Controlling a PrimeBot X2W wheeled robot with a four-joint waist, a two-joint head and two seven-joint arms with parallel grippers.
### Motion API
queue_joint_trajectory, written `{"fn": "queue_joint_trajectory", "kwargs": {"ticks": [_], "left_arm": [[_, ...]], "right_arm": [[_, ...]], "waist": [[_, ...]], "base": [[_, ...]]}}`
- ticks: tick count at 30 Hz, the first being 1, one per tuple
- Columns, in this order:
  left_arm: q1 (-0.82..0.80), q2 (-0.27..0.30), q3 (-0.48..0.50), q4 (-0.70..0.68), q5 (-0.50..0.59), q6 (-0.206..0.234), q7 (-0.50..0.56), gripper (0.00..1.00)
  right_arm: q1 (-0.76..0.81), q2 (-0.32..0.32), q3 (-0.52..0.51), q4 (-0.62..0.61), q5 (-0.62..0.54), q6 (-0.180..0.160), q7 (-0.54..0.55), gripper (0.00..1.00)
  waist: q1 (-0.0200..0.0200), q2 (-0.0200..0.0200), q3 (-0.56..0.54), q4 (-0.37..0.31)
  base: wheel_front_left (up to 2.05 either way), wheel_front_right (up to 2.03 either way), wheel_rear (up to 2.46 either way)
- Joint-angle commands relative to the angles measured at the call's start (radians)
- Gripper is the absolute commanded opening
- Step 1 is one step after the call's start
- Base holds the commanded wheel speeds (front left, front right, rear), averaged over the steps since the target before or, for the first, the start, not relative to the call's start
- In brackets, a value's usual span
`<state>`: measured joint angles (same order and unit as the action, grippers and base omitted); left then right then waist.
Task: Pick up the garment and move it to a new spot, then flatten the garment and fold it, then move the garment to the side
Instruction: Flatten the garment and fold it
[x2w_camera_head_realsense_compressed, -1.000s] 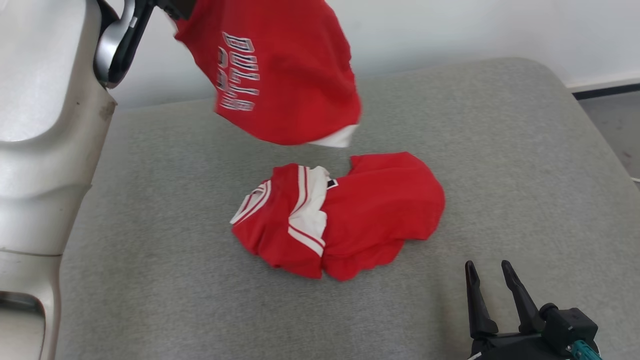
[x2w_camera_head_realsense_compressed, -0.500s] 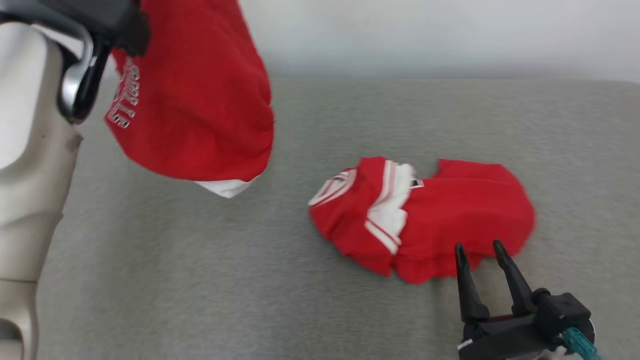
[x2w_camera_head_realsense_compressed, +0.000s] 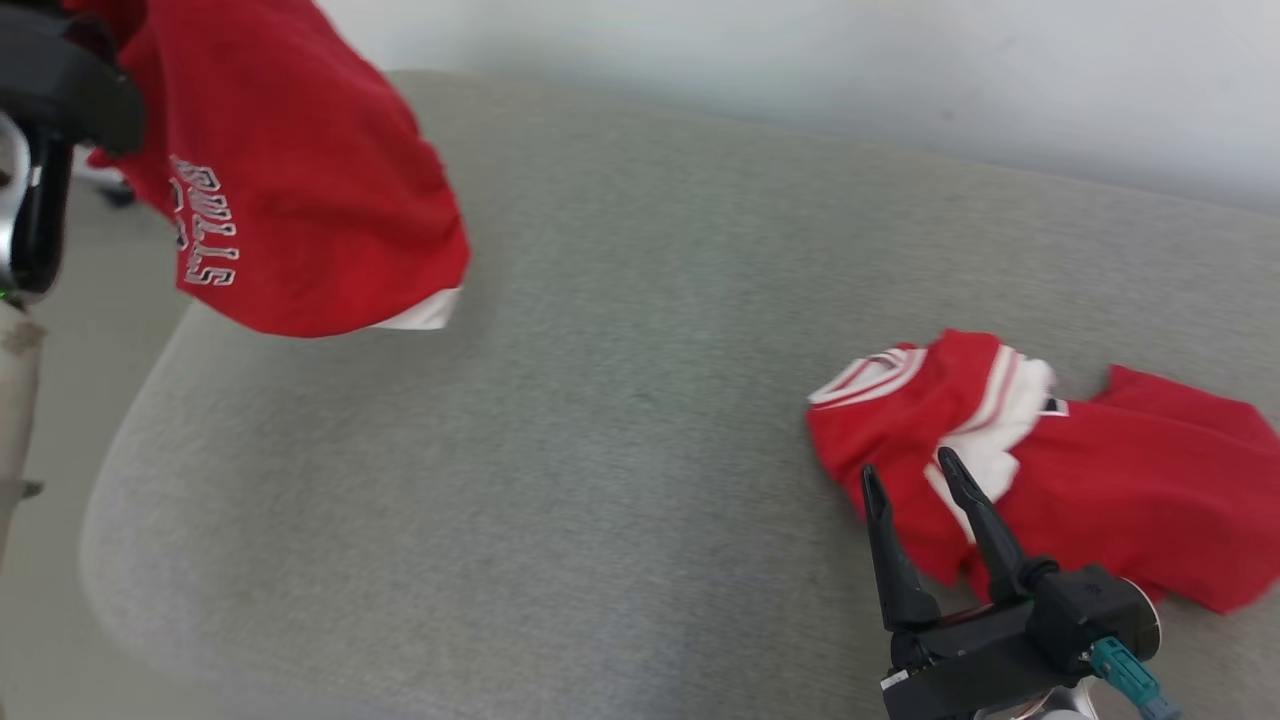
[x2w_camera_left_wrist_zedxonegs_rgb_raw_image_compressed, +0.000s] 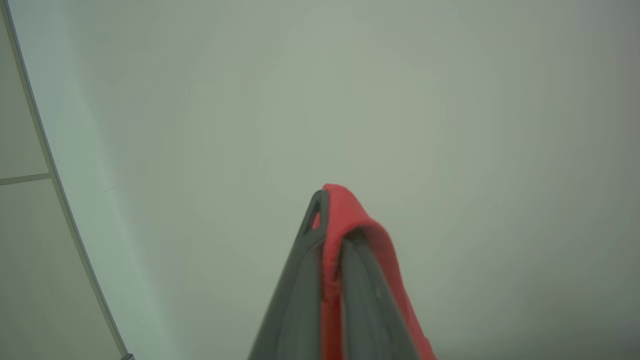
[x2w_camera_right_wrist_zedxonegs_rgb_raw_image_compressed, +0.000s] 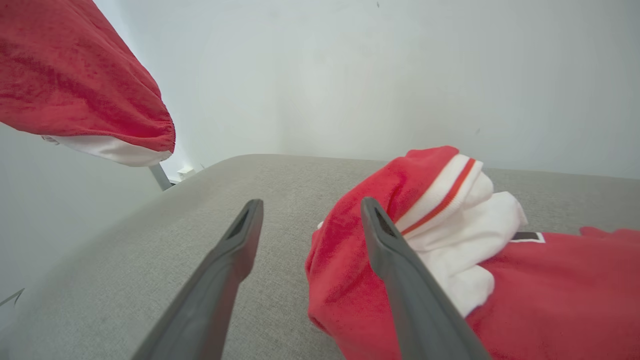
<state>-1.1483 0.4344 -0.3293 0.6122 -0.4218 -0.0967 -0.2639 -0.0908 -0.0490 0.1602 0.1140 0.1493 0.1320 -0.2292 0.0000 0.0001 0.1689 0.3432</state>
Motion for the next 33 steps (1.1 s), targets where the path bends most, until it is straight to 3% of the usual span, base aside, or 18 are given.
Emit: {"fn": "queue_joint_trajectory", "kwargs": {"ticks": [1,11,23,33], "left_arm": [[0.022,0.013,0.020,0.003,-0.005,0.005,-0.001,0.00],[0.031,0.051,0.084,0.017,0.004,-0.006,-0.001,0.00],[-0.004,0.074,0.160,0.081,0.004,-0.020,-0.001,0.00],[0.113,0.006,0.229,0.201,0.022,-0.026,-0.001,0.00]], "right_arm": [[0.007,-0.003,0.004,-0.016,-0.009,-0.003,0.009,1.00],[0.012,-0.002,0.026,-0.068,-0.023,-0.003,0.043,1.00],[0.025,-0.034,0.058,-0.192,-0.047,-0.003,0.122,1.00],[0.031,-0.054,0.073,-0.338,-0.073,-0.003,0.185,1.00]], "waist": [[0.0000,-0.0001,0.033,0.096],[0.0000,-0.0001,0.062,0.097],[0.0000,-0.0001,0.149,0.001],[0.0000,-0.0001,0.237,-0.073]], "base": [[0.00,0.00,0.00],[0.00,0.00,0.00],[0.00,0.00,0.00],[0.00,0.00,0.00]]}}
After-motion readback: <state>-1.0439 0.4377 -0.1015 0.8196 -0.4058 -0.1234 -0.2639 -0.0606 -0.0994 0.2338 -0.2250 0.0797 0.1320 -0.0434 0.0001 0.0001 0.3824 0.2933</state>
